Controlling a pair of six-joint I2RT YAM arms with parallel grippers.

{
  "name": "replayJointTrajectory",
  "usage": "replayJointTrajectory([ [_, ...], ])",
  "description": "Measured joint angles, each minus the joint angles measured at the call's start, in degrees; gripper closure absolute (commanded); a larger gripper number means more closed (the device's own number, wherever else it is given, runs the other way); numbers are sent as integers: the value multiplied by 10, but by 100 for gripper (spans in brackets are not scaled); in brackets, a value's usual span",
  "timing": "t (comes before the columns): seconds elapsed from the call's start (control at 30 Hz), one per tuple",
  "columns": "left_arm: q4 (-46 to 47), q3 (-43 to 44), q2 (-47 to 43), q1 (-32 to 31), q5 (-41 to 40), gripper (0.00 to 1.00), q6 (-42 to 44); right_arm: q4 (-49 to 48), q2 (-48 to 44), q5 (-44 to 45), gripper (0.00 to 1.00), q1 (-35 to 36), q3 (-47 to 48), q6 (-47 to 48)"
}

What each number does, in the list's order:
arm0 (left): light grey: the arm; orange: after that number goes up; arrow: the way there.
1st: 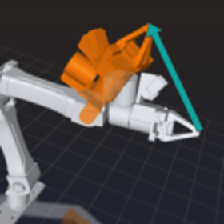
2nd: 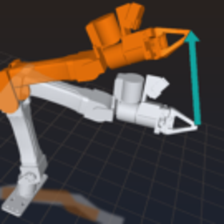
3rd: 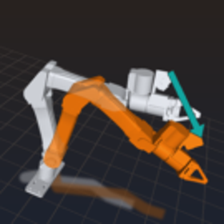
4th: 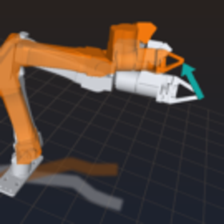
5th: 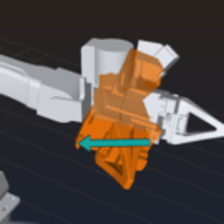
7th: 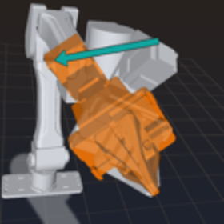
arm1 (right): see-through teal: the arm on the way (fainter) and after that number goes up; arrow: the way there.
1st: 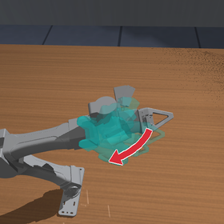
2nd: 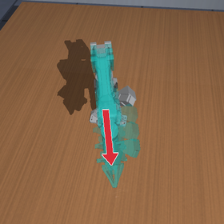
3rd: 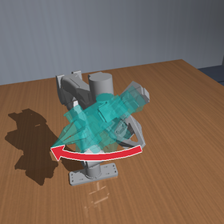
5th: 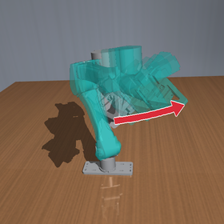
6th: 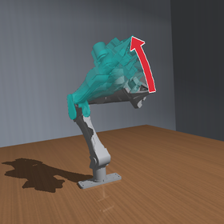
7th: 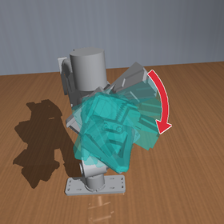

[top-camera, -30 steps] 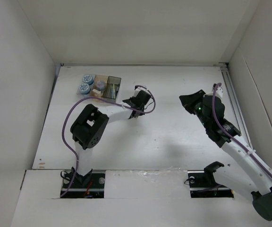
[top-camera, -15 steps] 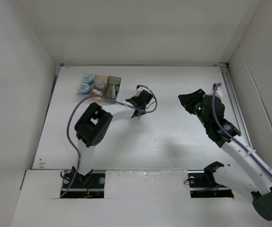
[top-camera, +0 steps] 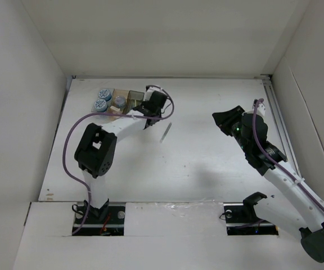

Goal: Sort the stationery into containers
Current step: Grab a piece of stationery with the left arm, then place the stationery into the container

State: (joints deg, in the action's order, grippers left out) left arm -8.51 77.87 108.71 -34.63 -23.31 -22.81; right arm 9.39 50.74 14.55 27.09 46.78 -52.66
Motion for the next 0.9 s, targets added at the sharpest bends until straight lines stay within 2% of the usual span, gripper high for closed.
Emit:
replayJointTrajectory([
  [0.17,-9,44,-48,63,25,100,3,0,0,-1,65,0,0,0],
  [0.37,-21,86,-49,126,36,100,42,0,0,-2,65,0,0,0],
  [0.7,-58,94,0,116,56,98,106,0,0,-2,65,0,0,0],
  [0.9,-92,112,31,116,35,92,117,0,0,-2,65,0,0,0],
])
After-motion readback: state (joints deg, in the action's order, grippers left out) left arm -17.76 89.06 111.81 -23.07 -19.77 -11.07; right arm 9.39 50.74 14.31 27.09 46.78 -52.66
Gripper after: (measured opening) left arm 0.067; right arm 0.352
